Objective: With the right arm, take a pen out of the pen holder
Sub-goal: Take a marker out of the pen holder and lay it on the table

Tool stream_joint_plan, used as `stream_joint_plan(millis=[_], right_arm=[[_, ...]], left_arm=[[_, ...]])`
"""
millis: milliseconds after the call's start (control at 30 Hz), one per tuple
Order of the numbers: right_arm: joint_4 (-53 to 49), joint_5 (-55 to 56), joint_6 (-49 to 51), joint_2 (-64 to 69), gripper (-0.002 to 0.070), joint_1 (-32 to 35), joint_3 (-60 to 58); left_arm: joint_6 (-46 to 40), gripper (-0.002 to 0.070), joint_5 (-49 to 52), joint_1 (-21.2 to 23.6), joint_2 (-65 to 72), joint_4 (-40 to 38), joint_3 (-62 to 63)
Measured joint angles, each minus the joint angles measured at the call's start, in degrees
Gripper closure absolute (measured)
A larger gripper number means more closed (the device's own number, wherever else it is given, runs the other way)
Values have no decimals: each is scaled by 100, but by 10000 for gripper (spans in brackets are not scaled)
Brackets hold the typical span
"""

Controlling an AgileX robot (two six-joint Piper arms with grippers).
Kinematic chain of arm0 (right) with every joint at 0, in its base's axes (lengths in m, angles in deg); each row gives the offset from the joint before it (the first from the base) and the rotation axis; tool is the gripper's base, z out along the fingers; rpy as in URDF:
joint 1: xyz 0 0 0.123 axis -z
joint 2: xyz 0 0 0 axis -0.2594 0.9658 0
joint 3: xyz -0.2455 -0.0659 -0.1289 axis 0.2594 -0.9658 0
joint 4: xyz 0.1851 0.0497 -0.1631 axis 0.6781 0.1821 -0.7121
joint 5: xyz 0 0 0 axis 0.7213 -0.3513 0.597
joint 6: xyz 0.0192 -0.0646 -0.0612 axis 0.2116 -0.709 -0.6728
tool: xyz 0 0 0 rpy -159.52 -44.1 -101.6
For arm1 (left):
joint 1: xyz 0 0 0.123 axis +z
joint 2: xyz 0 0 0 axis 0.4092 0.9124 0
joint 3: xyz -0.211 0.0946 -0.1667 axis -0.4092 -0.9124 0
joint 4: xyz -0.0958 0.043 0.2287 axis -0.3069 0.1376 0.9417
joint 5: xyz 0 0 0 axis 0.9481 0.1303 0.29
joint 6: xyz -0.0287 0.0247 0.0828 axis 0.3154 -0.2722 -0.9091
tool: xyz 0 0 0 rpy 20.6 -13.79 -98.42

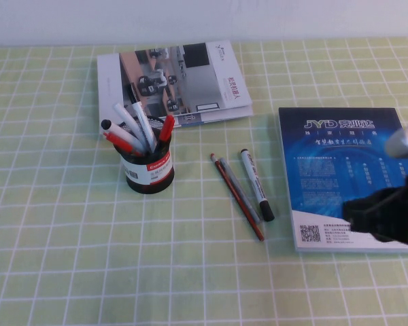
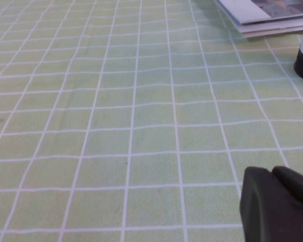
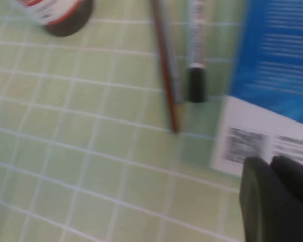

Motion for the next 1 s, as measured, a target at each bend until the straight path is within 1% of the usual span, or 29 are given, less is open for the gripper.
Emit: stream_joint_plan(millis=[133, 200, 367, 433, 533, 633, 700, 767, 867, 1000], right_arm=[[35, 420, 13, 744, 688, -875, 481], [71, 668, 2, 1070, 688, -1194, 702], [147, 1796, 2, 1782, 685, -2076, 1118], [186, 2374, 2, 1961, 666, -2361, 1162], [244, 3243, 2, 2215, 605, -2683, 1171], [208, 4099, 64, 2478, 510, -2906, 1171], [-57, 4699, 331, 2663, 447, -2977, 1171], [-577, 5283, 942, 2899, 386, -2977, 1171], [-1310, 6116, 1907, 3258, 342, -2977, 1185], [-1913, 7304, 2523, 3752, 327, -2977, 1224]], left_arm=[[0, 680, 0, 0, 0, 0, 0], [0, 680, 0, 0, 0, 0, 0], [0, 680, 0, 0, 0, 0, 0], [0, 680, 0, 0, 0, 0, 0], [0, 680, 0, 0, 0, 0, 0], [0, 680, 0, 0, 0, 0, 0], [0, 680, 0, 0, 0, 0, 0], [0, 680, 0, 0, 0, 0, 0], [0, 680, 0, 0, 0, 0, 0], [0, 680, 0, 0, 0, 0, 0]])
